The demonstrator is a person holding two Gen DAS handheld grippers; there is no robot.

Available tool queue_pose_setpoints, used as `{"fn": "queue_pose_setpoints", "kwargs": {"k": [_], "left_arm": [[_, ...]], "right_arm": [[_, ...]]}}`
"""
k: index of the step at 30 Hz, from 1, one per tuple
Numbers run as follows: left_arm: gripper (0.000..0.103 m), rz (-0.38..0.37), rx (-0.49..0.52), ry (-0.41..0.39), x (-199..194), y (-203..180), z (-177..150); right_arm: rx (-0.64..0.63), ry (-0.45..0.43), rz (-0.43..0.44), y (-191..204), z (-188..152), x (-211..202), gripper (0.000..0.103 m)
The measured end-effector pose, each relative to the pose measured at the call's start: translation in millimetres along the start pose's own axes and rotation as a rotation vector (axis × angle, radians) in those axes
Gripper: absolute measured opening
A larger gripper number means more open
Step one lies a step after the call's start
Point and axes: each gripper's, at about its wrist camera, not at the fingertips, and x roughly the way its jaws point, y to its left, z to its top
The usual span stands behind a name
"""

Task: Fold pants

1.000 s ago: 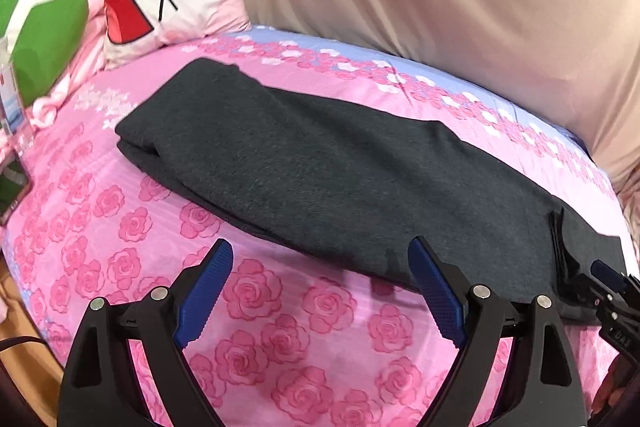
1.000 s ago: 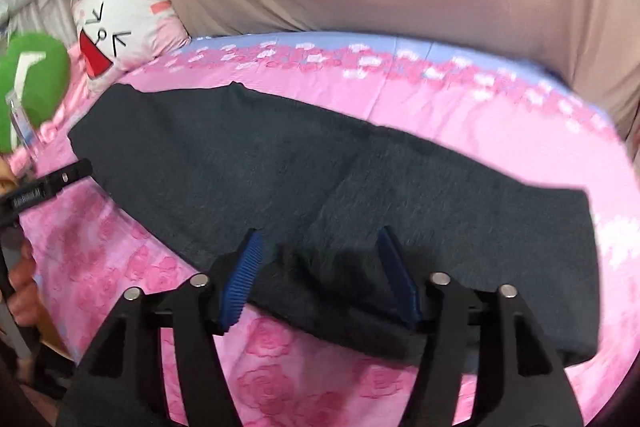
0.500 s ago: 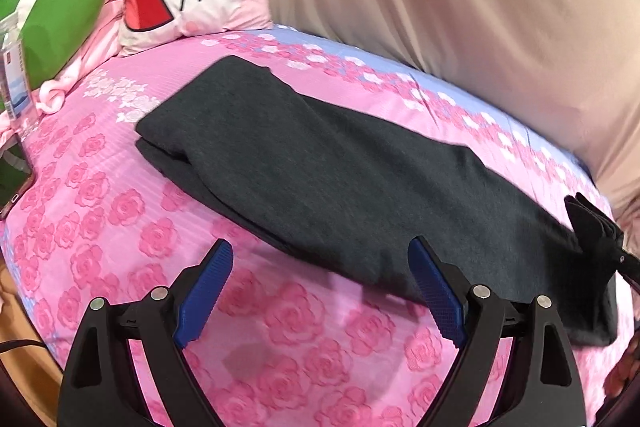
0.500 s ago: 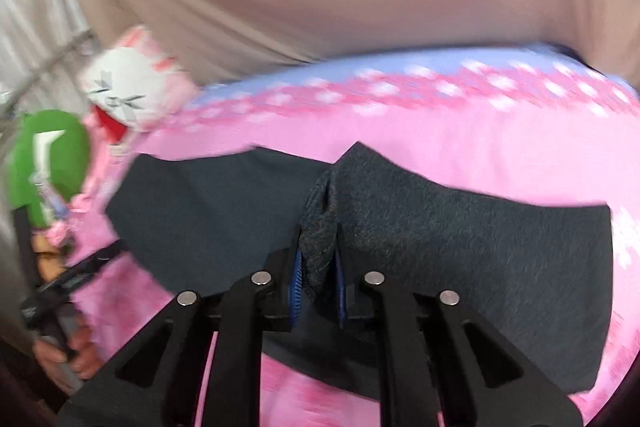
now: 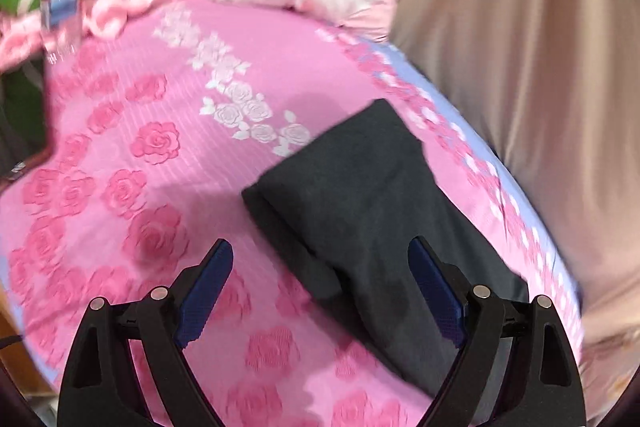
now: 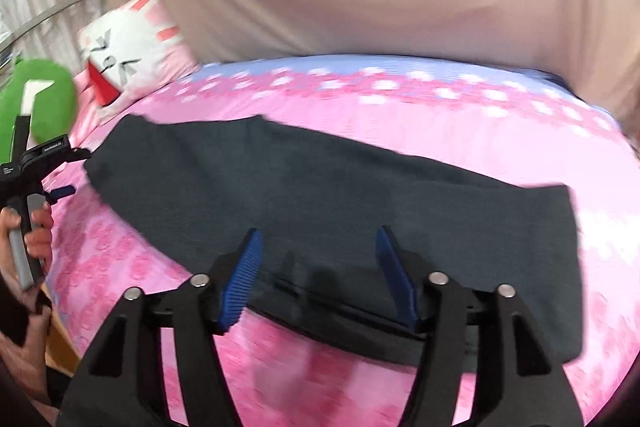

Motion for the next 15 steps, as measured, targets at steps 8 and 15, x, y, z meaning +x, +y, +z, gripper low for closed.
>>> {"fn": "queue_pose_setpoints", "kwargs": {"k": [8,15], "left_arm": [[0.017,-0.002,-0.043,-0.003,18.6,0.9,20.3],[0.015,-0.13,0.223,-0.142,-61.9,-91.5,2.2]], "right_arm": [[0.189,-0.015,-0.108,-72.3,-20.1,-18.0,0.069],[0.382,-0.037,-0.201,-150.1,-33.9,-40.7,0.069]]}}
